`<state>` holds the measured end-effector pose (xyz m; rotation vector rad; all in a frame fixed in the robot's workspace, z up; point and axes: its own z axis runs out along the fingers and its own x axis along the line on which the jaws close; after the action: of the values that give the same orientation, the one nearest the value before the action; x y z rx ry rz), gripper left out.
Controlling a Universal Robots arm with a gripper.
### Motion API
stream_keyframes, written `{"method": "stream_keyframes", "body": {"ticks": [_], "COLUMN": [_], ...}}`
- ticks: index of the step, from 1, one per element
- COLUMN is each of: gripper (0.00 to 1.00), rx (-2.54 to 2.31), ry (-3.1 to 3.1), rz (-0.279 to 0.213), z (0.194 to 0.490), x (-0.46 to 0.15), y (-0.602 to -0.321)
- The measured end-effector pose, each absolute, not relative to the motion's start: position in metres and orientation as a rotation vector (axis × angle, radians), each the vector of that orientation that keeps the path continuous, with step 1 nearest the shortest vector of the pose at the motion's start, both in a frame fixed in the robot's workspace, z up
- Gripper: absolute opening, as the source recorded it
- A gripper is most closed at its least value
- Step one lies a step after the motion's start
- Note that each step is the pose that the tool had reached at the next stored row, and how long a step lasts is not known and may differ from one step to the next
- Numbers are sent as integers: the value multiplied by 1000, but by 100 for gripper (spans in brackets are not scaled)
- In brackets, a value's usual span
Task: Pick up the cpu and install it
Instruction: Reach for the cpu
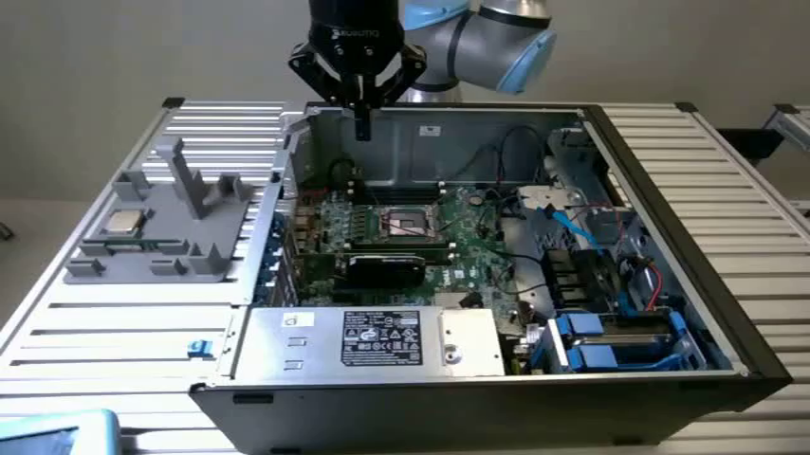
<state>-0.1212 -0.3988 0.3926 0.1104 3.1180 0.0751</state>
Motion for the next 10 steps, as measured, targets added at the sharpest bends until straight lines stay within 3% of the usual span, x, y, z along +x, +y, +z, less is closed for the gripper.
{"method": "stream_keyframes", "body": {"ticks": [10], "gripper": [12], "rx": [110], "ry": [3118], "rz": [75], "z": [393], "x": [-124], "y": [-399]}}
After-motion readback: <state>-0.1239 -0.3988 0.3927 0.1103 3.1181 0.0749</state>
